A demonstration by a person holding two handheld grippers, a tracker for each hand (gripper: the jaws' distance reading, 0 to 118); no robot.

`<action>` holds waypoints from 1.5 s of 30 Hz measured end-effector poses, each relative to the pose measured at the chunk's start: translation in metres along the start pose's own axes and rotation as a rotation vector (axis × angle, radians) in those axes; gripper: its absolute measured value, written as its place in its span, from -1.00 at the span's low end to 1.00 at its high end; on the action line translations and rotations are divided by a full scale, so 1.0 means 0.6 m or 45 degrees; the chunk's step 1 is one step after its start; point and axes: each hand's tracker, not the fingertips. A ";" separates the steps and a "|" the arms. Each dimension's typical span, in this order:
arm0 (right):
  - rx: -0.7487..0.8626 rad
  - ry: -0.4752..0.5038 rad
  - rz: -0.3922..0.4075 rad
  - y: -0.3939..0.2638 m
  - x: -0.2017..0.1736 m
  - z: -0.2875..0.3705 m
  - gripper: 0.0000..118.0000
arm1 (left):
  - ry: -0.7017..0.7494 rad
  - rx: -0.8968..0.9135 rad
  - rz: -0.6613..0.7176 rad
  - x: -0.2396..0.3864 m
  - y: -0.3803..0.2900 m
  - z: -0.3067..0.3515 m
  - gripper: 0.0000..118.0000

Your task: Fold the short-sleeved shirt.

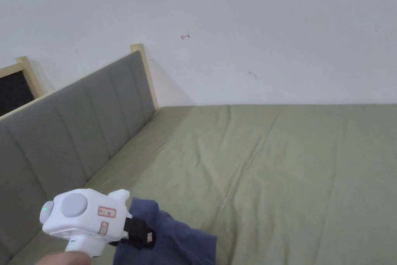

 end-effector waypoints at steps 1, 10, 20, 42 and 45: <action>-0.006 -0.008 0.005 0.000 -0.004 -0.004 -0.99 | 0.030 -0.021 0.011 -0.016 0.008 0.006 -0.84; -0.044 -0.022 0.020 0.002 -0.023 -0.033 -0.99 | 0.361 0.033 -0.001 -0.105 0.042 0.049 0.74; -0.031 -0.006 0.047 0.007 -0.029 -0.023 -0.99 | 0.348 0.117 0.081 -0.103 0.001 0.094 0.75; 0.609 -0.003 0.289 0.028 -0.062 0.162 -0.99 | -0.253 0.995 -0.194 0.533 -0.220 0.089 -1.00; 0.814 -0.086 0.326 0.031 -0.067 0.188 -0.99 | -0.178 1.135 -0.330 0.593 -0.235 0.112 -1.00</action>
